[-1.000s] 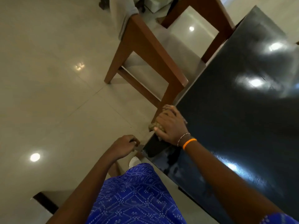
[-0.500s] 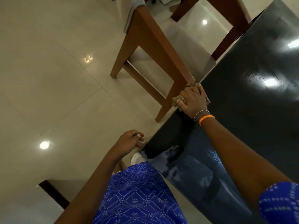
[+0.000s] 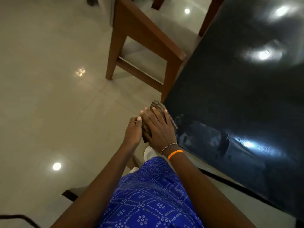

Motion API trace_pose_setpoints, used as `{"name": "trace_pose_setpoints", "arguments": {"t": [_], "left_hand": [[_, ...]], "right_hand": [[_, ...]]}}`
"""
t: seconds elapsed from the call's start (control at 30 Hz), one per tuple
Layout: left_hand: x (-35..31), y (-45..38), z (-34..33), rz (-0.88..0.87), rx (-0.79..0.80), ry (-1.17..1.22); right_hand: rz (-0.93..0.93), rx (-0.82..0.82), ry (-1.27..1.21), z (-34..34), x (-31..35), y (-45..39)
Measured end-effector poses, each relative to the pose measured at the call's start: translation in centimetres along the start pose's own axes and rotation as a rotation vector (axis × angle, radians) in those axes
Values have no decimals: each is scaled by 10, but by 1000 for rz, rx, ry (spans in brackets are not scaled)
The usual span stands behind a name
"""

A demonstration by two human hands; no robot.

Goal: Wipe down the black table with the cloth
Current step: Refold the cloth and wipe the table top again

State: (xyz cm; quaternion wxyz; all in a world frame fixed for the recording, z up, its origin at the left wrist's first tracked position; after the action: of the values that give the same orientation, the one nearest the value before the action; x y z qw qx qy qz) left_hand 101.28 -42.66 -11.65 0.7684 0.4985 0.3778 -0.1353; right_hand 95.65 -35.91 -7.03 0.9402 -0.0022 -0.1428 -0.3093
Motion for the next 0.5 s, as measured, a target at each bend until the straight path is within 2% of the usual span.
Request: {"name": "trace_pose_setpoints", "arguments": {"t": [0.17,0.27,0.5], "left_hand": [[-13,10,-6,-131,-26,-35],[-12,8,-6,-132,15,-64],[3,10,-21,-82,171,-142]], "right_hand": [[-109,-44,-28,9,-25,33],[-221,-38,-41,9,-49,62],[-666,-120,-25,26,-131,201]]}}
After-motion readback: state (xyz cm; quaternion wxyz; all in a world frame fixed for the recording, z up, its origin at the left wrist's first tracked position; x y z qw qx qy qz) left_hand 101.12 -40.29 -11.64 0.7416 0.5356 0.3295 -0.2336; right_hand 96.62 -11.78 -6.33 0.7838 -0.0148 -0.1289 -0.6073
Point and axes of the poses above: each hand's wrist, its own y-axis away from the middle knuckle, its own z-axis out of the back of the hand, x = y × z, the point moved 10 cm from there along -y, towards the middle knuckle, and after that the axes turned 7 degrees about -y, right-handed, at the moved point
